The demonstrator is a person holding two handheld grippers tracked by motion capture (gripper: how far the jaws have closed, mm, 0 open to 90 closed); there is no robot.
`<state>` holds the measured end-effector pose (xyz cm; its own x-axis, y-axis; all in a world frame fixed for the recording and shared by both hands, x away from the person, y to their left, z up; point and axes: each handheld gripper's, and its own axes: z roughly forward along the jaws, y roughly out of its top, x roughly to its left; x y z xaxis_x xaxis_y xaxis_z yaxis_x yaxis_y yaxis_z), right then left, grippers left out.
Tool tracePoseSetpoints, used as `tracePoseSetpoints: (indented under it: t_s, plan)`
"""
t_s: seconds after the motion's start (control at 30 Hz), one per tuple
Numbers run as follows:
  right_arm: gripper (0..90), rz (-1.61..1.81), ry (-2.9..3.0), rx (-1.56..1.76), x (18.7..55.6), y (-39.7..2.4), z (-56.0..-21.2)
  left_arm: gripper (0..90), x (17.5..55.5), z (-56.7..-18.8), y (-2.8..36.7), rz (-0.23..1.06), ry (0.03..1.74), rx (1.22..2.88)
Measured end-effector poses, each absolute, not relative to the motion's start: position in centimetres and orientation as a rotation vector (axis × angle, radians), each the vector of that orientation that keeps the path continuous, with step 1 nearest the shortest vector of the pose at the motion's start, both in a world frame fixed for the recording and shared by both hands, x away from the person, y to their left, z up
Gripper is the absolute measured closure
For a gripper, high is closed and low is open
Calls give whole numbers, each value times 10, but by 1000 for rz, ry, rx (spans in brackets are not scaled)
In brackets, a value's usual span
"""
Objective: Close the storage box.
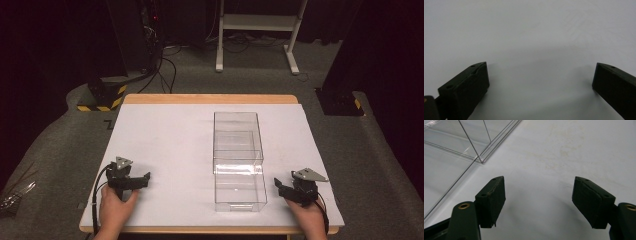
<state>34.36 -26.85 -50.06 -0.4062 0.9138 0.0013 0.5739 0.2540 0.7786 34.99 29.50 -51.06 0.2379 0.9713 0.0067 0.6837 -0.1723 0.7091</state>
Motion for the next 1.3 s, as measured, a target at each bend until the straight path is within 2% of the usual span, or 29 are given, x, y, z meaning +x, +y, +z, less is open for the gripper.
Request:
tracePoseSetpoints:
  t_s: [1.3]
  plan:
    - [256, 1004, 2052, 1335, 341, -272, -495, 11, 350, -510, 295, 638, 1511, 1932]
